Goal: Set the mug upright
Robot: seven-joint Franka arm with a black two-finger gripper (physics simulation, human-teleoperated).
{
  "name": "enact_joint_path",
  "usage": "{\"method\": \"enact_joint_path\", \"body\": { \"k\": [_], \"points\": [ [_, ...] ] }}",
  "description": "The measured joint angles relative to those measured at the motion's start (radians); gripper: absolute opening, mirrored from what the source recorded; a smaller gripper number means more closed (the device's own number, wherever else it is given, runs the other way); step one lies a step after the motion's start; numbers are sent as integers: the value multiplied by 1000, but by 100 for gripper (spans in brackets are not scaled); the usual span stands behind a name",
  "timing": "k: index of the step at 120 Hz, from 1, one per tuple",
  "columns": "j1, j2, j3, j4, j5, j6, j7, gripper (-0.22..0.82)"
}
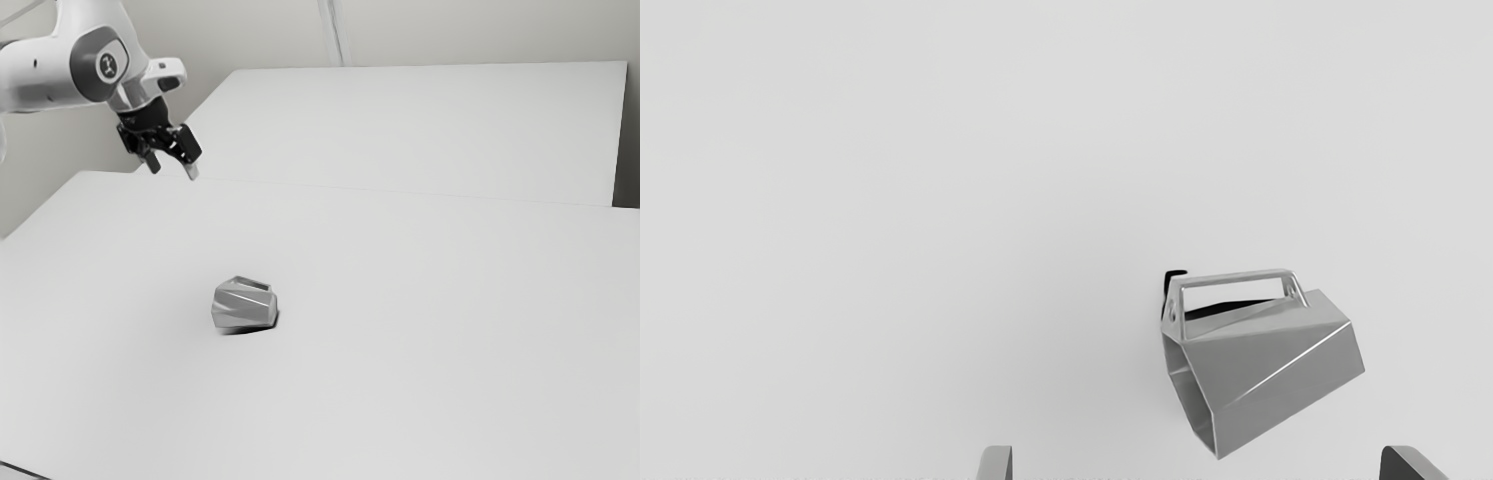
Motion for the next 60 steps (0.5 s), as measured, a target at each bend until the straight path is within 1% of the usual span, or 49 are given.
{"method": "enact_joint_path", "body": {
  "k": [5,15,20,27,40,60],
  "points": [
    [2,-5,0,-16,-3,7,1,60],
    [0,-52,5,-68,-18,26,10,60],
    [-10,-59,22,-97,-46,35,18,60],
    [-14,-43,42,-128,-99,46,40,60],
    [4,-4,59,-181,-180,59,85,60],
    [11,1,99,-309,-280,76,145,60]
  ]
}}
